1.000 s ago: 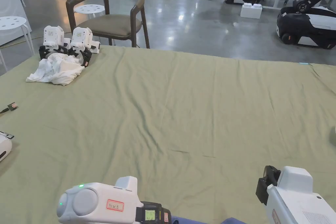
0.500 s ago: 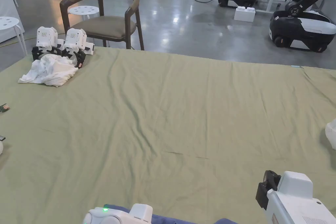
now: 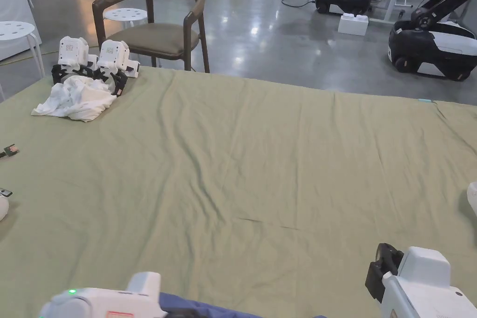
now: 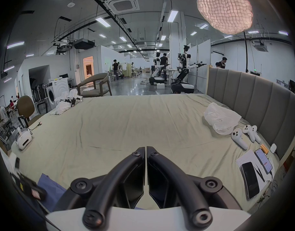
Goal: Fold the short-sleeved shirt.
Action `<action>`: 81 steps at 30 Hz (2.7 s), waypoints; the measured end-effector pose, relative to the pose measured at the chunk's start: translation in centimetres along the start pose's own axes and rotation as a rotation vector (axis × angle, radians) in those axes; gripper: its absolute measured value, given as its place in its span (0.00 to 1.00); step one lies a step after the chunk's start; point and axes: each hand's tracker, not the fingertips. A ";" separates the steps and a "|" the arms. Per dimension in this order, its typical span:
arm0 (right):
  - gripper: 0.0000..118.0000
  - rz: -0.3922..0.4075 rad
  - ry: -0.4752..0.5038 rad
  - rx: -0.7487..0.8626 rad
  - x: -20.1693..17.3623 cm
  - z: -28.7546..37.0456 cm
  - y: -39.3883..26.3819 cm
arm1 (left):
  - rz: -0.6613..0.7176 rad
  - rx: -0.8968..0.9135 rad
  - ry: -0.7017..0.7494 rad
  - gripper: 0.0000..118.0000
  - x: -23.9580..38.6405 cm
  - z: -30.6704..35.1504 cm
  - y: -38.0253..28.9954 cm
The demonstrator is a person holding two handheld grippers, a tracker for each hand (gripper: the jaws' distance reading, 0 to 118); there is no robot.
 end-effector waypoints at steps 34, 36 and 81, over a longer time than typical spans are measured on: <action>0.00 0.014 0.037 0.069 -1.4 0.7 0.9 | 0.133 -0.045 -0.263 0.10 -13.0 -1.3 0.5; 0.00 0.013 0.038 0.068 -1.4 0.7 0.9 | 0.129 -0.028 -0.271 0.09 -12.6 -0.9 0.5; 0.00 -0.024 0.021 0.025 0.3 0.4 -0.3 | -0.195 -0.209 0.219 0.08 15.0 -6.9 0.9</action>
